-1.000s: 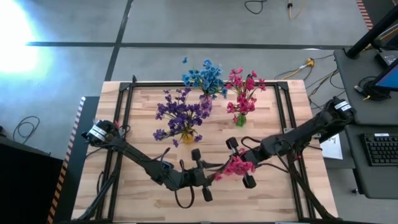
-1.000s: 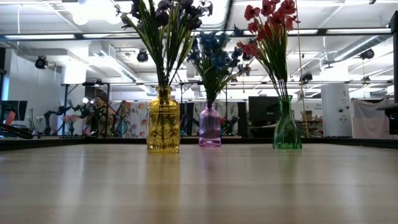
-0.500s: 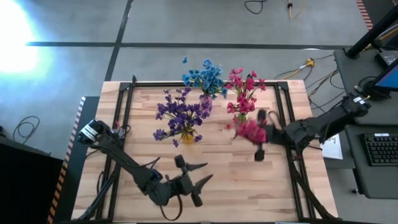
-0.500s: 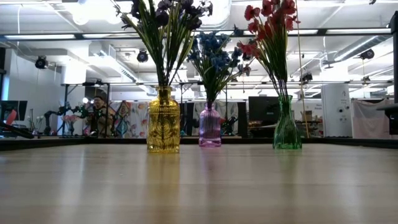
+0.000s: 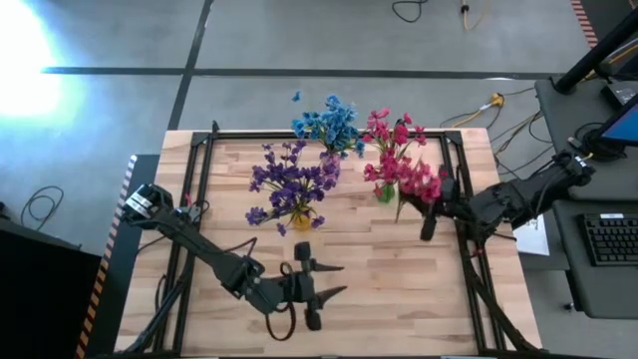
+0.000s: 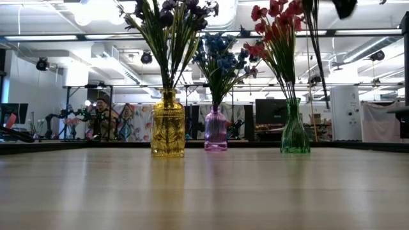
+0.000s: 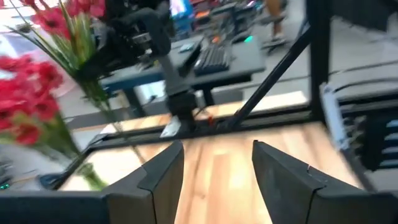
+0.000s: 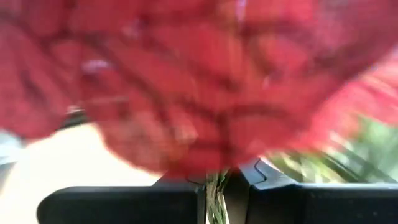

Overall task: Sort flowers into vase by color
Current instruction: Put the pink flowers into the green vase

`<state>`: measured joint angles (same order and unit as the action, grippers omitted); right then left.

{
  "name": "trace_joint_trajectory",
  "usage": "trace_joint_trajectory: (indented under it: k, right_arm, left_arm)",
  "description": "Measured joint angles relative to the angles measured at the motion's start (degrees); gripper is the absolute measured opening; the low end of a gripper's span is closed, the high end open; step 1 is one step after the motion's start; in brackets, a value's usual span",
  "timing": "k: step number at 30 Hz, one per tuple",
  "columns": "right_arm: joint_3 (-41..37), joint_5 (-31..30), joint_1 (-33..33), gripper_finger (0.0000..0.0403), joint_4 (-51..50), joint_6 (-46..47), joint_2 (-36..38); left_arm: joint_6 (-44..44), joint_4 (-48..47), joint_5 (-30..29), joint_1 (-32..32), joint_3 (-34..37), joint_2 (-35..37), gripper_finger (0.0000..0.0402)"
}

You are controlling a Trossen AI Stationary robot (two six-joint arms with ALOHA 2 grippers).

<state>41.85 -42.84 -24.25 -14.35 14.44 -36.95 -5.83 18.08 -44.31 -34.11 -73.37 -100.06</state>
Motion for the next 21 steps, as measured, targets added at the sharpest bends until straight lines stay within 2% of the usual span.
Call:
trace_joint_trajectory:
  k: [5, 8, 12, 15, 21]
  right_arm:
    - [-0.02, -17.08, 0.03, 0.0018, -10.20, 8.70, 0.62]
    - [-0.03, -21.04, 0.02, 0.0018, -8.88, 6.35, 1.69]
    - [-0.02, -22.67, 0.39, 0.0018, -2.08, -2.06, 4.87]
    - [-0.03, -19.38, 0.39, 0.0018, 1.58, -5.95, 8.13]
    - [-1.20, -19.06, 0.83, 0.0018, 6.02, -12.40, 13.41]
  left_arm:
    - [-0.04, -3.17, -5.14, 0.22, 0.01, 0.05, 0.0174]
    - [0.19, -4.43, -5.30, 0.25, 0.01, -0.08, 0.0174]
    - [0.28, -5.53, -5.29, 0.15, 0.01, -0.08, 0.0174]
    - [-1.12, -5.54, -5.31, 0.47, 0.01, -0.08, 0.0174]
    - [-2.12, -5.79, -5.29, 0.61, 0.01, -0.10, 0.0174]
